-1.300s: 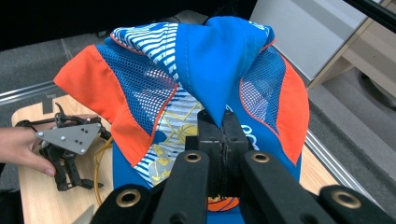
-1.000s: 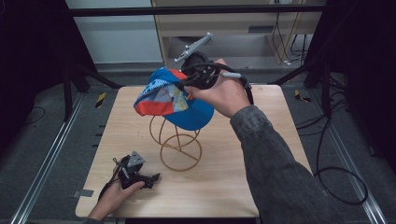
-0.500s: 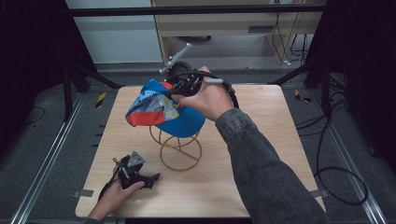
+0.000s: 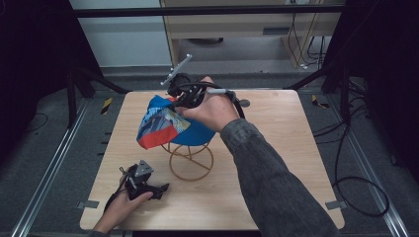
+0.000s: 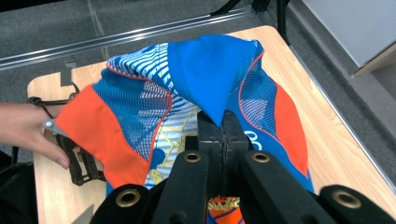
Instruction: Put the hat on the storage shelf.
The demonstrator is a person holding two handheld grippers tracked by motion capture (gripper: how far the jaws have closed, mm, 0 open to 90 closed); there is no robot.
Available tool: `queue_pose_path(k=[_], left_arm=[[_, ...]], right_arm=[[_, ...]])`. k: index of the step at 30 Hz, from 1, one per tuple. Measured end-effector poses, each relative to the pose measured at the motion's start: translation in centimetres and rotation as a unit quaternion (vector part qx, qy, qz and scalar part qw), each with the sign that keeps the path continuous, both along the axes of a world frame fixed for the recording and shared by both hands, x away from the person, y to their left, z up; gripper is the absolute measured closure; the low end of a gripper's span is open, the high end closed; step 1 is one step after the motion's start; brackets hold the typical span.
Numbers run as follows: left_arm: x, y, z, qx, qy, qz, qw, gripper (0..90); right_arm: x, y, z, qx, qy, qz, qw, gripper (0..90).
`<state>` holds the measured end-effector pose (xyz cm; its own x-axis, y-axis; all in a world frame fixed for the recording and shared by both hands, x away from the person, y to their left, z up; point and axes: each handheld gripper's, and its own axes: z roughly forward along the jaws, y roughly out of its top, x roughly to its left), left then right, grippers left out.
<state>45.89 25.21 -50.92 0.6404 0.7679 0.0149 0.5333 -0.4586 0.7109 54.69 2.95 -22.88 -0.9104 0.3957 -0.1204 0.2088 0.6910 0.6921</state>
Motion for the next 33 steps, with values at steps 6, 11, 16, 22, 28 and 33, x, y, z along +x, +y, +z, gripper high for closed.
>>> queue_pose_path(k=[6, 11, 16, 22, 28, 33], left_arm=[[0.00, 0.00, -0.01, 0.000, 0.000, 0.001, 1.0000, 0.0], [0.00, 0.00, -0.01, 0.000, 0.000, 0.000, 1.0000, 0.0], [0.01, 0.00, -0.01, 0.000, 0.000, 0.000, 1.0000, 0.0], [0.00, 0.00, -0.01, 0.000, 0.000, 0.000, 1.0000, 0.0], [0.00, 0.00, -0.01, 0.000, 0.000, 0.000, 1.0000, 0.0], [0.00, 0.00, -0.01, 0.000, 0.000, 0.001, 1.0000, 0.0]], right_arm=[[0.01, -0.01, -0.28, -0.001, 0.002, 0.002, 1.0000, 89.8], [0.05, 0.02, -0.46, -0.004, 0.005, 0.004, 1.0000, 89.3], [0.07, 0.12, -0.61, -0.005, 0.005, 0.006, 1.0000, 88.8], [0.05, 0.05, -0.64, -0.004, 0.005, 0.005, 1.0000, 88.7], [0.23, -0.14, -0.71, -0.003, 0.003, 0.001, 1.0000, 82.3], [0.22, -0.12, -0.81, -0.003, 0.003, -0.001, 1.0000, 77.8]])
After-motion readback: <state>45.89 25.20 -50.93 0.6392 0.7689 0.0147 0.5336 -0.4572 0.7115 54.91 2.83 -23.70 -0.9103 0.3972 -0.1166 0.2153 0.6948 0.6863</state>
